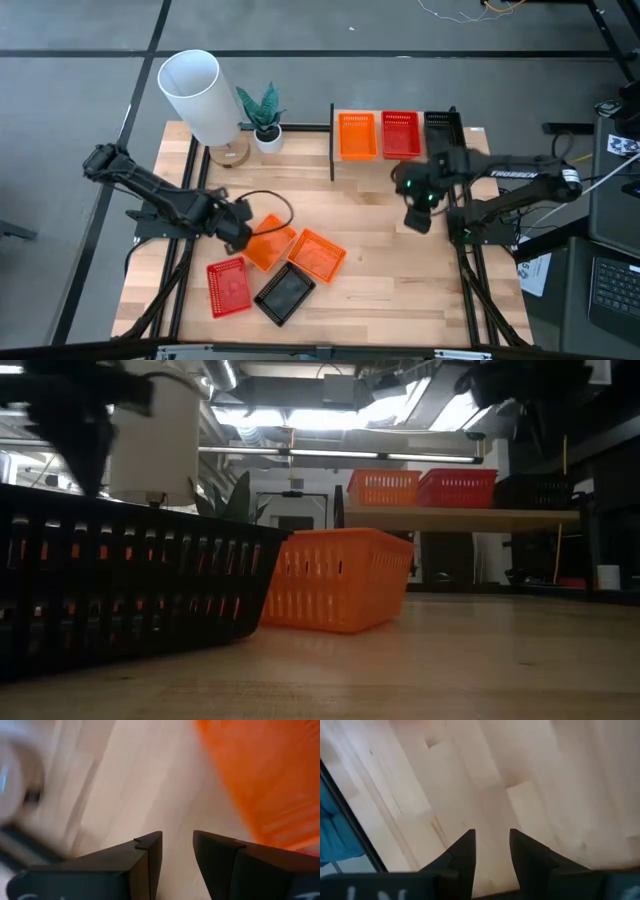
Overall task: Stack baskets on shelf by color
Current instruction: Stack the left orange basket on top of the orange basket on the shelf
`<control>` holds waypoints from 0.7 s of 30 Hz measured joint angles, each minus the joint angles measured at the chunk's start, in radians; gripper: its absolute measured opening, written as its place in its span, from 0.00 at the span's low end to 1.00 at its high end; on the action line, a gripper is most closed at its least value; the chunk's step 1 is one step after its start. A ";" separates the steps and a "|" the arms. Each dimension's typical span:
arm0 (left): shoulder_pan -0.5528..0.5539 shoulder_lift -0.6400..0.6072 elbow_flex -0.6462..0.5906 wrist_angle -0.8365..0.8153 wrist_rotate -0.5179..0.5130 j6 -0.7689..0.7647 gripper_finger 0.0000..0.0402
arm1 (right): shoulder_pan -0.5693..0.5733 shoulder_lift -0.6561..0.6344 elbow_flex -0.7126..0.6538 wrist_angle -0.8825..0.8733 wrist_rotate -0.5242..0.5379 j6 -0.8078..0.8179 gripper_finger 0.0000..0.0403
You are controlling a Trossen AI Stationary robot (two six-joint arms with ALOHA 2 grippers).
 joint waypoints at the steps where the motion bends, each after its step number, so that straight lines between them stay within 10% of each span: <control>1: -0.011 0.000 0.000 -0.039 0.004 -0.046 0.25 | 0.025 0.000 -0.023 0.029 0.000 0.018 0.29; 11: 0.032 0.171 -0.106 0.022 0.109 -0.044 0.25 | 0.260 0.000 -0.109 0.245 0.030 0.188 0.29; 21: 0.129 0.400 0.093 0.793 -0.025 0.537 0.25 | 0.412 0.000 -0.101 0.342 0.112 0.301 0.29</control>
